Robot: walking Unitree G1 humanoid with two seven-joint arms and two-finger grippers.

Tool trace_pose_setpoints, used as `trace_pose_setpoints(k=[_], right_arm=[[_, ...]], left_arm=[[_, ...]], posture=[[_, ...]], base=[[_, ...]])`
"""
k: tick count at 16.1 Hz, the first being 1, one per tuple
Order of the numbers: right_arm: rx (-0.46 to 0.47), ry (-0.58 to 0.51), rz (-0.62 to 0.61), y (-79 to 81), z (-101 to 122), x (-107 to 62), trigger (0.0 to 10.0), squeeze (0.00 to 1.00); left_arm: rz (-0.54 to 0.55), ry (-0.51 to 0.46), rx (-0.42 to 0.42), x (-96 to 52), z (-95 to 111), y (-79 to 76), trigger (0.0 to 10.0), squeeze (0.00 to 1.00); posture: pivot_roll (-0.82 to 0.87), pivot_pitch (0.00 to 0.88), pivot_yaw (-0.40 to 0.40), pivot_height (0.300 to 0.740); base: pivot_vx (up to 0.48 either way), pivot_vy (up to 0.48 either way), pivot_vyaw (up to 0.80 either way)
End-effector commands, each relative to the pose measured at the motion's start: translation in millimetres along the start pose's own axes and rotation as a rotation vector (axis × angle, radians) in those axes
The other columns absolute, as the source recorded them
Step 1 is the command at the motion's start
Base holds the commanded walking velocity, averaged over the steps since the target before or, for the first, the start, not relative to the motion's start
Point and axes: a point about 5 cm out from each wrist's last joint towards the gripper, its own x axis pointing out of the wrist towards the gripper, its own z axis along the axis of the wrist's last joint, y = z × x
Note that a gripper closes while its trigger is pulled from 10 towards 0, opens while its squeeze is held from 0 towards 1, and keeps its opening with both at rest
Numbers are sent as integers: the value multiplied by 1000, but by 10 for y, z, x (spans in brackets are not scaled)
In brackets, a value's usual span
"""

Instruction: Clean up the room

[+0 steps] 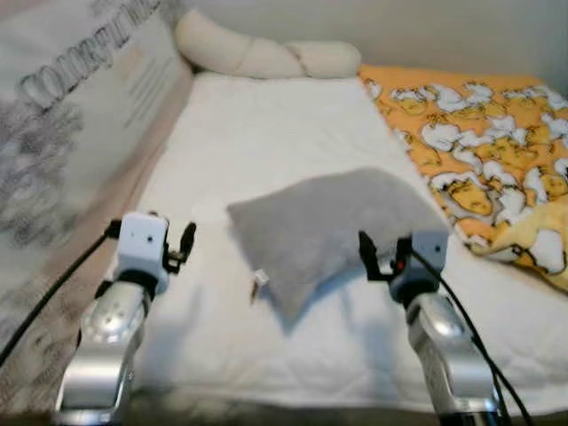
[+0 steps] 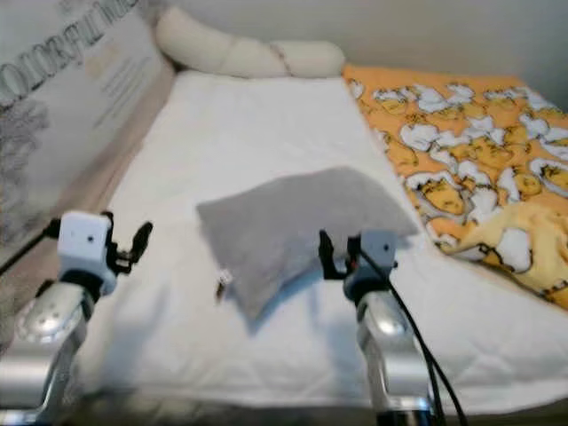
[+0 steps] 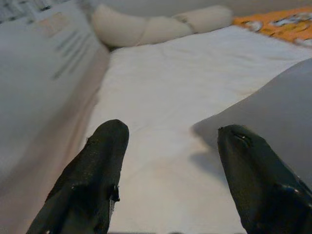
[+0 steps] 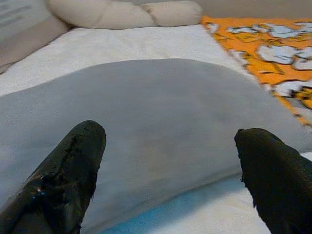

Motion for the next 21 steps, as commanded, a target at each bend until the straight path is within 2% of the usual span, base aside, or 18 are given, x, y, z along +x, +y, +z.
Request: trace_pose_setpoints(k=[1,12,13,16,17,18,19,20,21], right_arm=[[6,3,-18,-88,14,-16,10000,0],[41,39,1,-66,-25,-21,10000,0],[73,69,-15,-91,-62,-20,10000,1000],[98,124,-76,-154,-125,-7,10000,1000],[232,210,-116,-228,-203,73,10000,1000],[313,247,-126,-245,-231,132,10000,1000],[441,270,-119,-234,-229,242,10000,1000],[478,274,-128,-237,-216,287,10000,1000],[560,280,-148,-245,-203,354,10000,1000]], left_arm=[[-30,-17,-3,15,49,-88,10000,0],[-57,-4,14,21,52,-96,10000,0],[-106,4,29,34,51,-122,10000,0],[-155,14,38,42,47,-143,10000,0],[-325,21,71,27,63,-226,10000,0],[-422,28,93,9,73,-273,10000,0],[-543,45,127,-24,79,-321,10000,0],[-579,53,138,-35,81,-326,10000,0],[-616,65,151,-46,80,-318,10000,0]], posture=[[-1,0,-30,740],[1,0,-25,740],[1,0,-23,740],[-1,0,-19,740],[-6,0,-6,740],[-4,0,-4,740],[-2,0,-1,740],[-1,0,0,740],[3,0,0,740]], base=[[0,0,0],[0,0,0],[0,0,0],[0,0,0],[0,0,0],[0,0,0],[0,0,0],[0,0,0],[0,0,0]])
